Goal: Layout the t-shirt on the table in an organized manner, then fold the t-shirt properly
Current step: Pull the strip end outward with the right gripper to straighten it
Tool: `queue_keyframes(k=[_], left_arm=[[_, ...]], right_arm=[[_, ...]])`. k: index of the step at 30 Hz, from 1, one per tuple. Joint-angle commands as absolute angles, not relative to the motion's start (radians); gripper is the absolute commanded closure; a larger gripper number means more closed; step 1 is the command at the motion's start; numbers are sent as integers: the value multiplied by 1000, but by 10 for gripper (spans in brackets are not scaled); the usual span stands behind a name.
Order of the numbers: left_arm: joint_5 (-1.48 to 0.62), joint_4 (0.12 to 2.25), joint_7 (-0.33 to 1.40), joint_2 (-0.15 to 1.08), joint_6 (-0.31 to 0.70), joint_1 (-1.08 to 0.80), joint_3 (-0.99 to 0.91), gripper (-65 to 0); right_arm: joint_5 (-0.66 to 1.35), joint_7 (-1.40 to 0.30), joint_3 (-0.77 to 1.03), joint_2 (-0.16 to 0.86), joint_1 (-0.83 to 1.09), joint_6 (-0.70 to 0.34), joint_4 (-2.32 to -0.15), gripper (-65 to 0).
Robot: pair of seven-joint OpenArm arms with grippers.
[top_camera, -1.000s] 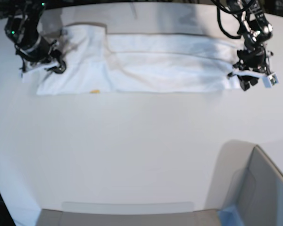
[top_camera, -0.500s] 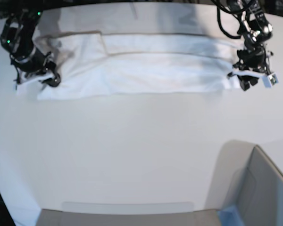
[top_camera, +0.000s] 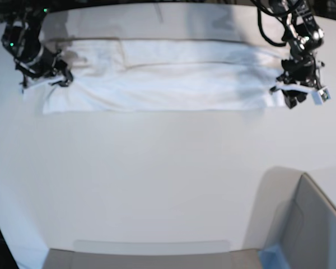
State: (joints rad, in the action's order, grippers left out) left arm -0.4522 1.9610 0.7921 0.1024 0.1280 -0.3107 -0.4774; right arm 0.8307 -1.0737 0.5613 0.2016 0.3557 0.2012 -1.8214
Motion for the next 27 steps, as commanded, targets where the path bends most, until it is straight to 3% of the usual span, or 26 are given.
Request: queue_keyframes(k=[1,2,7,11,15,27], left_arm=[[-456,1979,773,111,133,-306,-478,-219],[-456,1979,773,111,133,-306,-478,-219],[-456,1979,777,117,133,-289,-412,-220],[-455,1977,911,119,134,-266,-358,-221],[-400,1934,1058,119,130,-205,-366,-220],[-298,1913,1075,113,128,-239,-452,-220]], right_arm=[[843,-1064,570,217,361,193,-1840,0],[843,-1064,572,219,366,193,-1840,-11],[842,-1064,605,219,381,193,-1840,-195],[843,-1064,636,217,372,193,-1840,-281],[843,-1061,704,209,355,193,-1840,-291],[843,-1059,894,170,300,188,-1948,-291]])
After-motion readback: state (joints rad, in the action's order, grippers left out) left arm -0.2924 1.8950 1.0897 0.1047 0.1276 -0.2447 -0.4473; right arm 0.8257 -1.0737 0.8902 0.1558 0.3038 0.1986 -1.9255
